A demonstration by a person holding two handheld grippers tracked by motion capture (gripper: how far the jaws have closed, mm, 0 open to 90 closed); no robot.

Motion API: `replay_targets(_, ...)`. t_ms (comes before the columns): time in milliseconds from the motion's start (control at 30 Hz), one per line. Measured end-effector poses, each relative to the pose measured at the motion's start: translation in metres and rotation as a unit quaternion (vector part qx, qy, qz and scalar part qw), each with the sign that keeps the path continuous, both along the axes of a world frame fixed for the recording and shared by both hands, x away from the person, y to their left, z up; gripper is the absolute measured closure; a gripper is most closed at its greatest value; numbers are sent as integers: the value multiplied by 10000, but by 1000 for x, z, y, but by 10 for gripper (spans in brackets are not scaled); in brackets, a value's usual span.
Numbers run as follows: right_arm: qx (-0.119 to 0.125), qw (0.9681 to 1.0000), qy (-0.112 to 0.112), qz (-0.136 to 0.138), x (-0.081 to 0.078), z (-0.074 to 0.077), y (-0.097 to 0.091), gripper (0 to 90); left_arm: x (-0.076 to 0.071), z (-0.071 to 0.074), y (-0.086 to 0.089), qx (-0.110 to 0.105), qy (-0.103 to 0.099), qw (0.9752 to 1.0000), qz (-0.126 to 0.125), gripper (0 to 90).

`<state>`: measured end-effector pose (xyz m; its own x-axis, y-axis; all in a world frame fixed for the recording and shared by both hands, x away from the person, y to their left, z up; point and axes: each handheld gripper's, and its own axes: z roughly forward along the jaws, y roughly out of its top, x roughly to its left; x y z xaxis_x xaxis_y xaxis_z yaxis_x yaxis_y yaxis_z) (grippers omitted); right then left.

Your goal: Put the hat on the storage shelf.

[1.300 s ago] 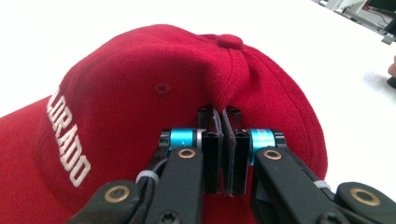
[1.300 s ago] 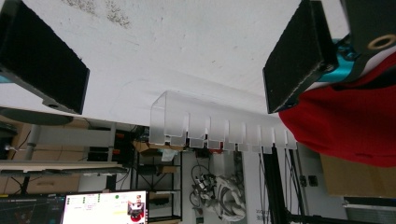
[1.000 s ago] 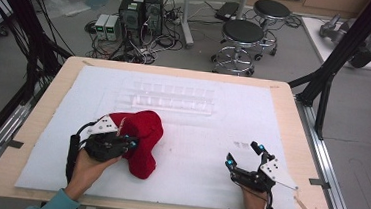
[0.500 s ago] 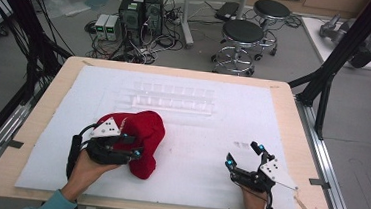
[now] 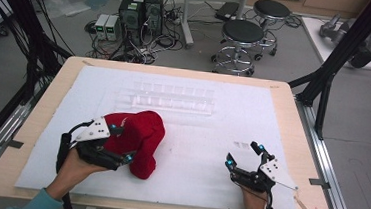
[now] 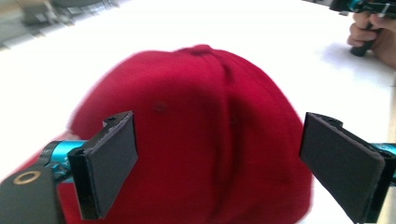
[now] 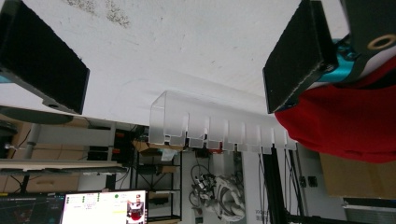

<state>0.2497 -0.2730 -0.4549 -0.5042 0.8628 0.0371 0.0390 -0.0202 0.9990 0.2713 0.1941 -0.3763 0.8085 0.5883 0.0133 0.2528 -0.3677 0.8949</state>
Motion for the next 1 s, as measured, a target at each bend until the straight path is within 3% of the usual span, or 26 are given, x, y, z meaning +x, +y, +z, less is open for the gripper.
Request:
replay_targets(133, -28, 10000, -51, -7, 0, 0, 0, 61, 6, 5, 14, 11, -228, 9997, -6, 120)
replay_targets(233, -24, 10000, -47, -9, 0, 0, 0, 61, 12, 8, 23, -43, -173, 9998, -45, 121)
replay_targets(300, -6, 10000, -10, -6, -1, 0, 0, 62, 18, 8, 29, -231, -155, 9996, -92, 121)
replay_targets(400, -20, 10000, -18, -18, -1, 0, 1, 62, 27, 5, 37, -335, -184, 9992, -147, 123)
replay_targets(533, -14, 10000, -19, -14, -1, 0, 1, 62, 37, 2, 43, -173, -335, 9991, -216, 129)
replay_targets(667, -23, 10000, -45, -24, 0, 0, 0, 61, 44, 4, 47, -186, -485, 9980, -349, 133)
replay_targets(1000, -15, 10000, -46, -31, 0, 0, 0, 62, 68, -3, 48, -341, -131, 9987, -355, 156)
